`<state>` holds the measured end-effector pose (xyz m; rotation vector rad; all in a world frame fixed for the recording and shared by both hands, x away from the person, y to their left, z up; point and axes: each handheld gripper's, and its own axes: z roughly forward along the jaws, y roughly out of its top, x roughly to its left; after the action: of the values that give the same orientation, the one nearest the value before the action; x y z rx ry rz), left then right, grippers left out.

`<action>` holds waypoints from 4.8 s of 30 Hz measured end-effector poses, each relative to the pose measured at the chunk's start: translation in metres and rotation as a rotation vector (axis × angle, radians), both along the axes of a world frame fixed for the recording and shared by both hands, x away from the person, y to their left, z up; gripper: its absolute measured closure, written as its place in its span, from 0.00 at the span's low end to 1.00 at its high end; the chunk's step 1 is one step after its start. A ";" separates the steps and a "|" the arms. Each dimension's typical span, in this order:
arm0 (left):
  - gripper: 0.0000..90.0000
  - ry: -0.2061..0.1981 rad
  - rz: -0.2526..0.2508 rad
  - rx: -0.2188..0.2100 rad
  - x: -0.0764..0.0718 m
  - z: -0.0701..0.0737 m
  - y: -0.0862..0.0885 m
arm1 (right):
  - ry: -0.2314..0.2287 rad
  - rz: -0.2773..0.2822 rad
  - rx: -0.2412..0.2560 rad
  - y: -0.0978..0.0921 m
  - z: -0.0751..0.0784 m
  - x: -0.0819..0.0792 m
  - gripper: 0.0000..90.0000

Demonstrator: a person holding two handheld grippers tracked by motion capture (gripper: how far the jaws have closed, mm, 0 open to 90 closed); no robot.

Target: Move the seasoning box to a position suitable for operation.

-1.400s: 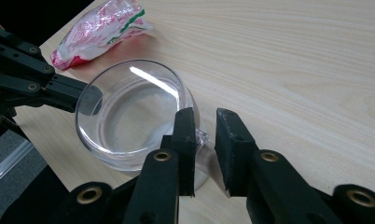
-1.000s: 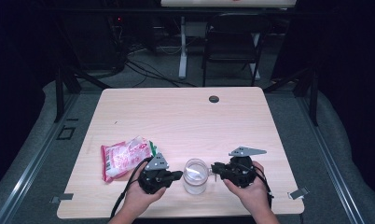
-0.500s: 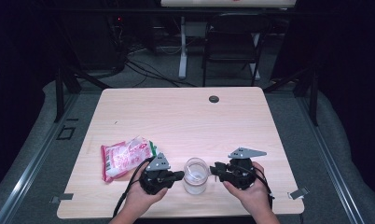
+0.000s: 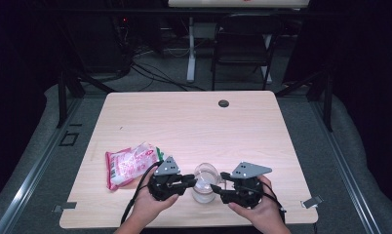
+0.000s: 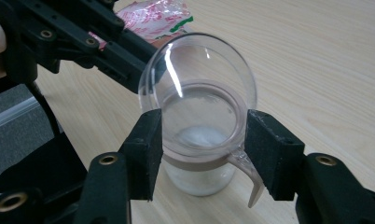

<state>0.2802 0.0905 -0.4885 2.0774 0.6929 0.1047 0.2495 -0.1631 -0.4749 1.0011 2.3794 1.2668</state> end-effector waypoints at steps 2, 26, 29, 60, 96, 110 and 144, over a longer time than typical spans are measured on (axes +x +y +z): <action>0.83 -0.009 0.004 -0.003 0.000 0.001 -0.001 | -0.015 0.010 -0.006 0.002 0.000 -0.002 0.51; 0.70 -0.028 0.061 0.022 0.003 -0.004 -0.008 | -0.088 -0.002 -0.058 0.015 -0.003 -0.009 0.52; 0.70 -0.023 0.052 0.019 0.003 -0.003 -0.008 | -0.087 -0.003 -0.057 0.015 -0.003 -0.009 0.52; 0.72 -0.033 0.087 0.080 0.007 -0.018 -0.015 | -0.110 -0.039 -0.105 0.016 -0.002 -0.010 0.50; 0.76 -0.068 0.083 0.079 0.006 -0.020 -0.015 | -0.019 -0.146 0.041 -0.024 -0.014 -0.005 0.54; 0.72 -0.090 0.102 0.072 0.005 -0.020 -0.015 | 0.010 -0.156 0.038 -0.013 -0.033 0.011 0.61; 0.66 -0.099 0.330 0.039 0.009 -0.008 0.061 | 0.047 -0.155 0.139 -0.033 -0.037 0.061 0.80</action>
<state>0.2891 0.1518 -0.4970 1.9631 0.9736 0.4066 0.3110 -0.1966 -0.5115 1.2431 2.2229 1.3796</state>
